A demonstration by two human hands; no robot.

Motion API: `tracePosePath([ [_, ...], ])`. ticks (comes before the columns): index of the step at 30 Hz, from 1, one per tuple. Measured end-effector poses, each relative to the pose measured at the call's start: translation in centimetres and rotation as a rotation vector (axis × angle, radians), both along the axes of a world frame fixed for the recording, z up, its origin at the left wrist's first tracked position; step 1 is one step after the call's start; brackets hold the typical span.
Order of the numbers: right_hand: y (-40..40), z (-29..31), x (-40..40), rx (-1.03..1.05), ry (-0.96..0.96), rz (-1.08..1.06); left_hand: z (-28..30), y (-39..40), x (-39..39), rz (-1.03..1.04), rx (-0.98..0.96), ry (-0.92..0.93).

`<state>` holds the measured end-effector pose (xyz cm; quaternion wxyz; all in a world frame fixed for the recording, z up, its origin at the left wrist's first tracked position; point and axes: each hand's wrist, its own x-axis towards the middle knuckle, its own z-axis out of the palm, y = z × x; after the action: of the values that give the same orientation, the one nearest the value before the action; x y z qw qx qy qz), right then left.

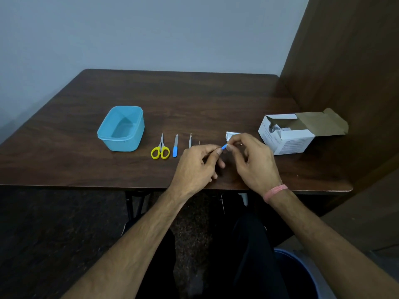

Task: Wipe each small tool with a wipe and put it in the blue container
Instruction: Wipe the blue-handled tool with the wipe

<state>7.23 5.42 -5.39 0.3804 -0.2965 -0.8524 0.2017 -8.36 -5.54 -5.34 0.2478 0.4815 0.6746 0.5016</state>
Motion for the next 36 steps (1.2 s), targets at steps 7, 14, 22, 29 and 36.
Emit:
tracePosePath([
  [7,-0.3,-0.2,-0.2,0.01,-0.033,0.011,0.0,-0.2,-0.1,0.0,0.004,-0.029],
  [14,-0.8,-0.5,-0.2,0.084,-0.093,-0.041,-0.3,-0.1,-0.5,-0.047,-0.012,-0.033],
  [22,-0.1,-0.2,0.2,-0.05,-0.039,-0.008,-0.7,-0.1,-0.6,-0.066,-0.01,-0.004],
  [29,0.1,-0.4,0.1,-0.103,0.006,0.0,-0.9,0.0,-0.8,-0.074,0.017,-0.012],
  [36,0.4,-0.4,0.0,-0.133,0.021,-0.035,-1.0,0.2,-0.8,-0.028,0.023,-0.004],
])
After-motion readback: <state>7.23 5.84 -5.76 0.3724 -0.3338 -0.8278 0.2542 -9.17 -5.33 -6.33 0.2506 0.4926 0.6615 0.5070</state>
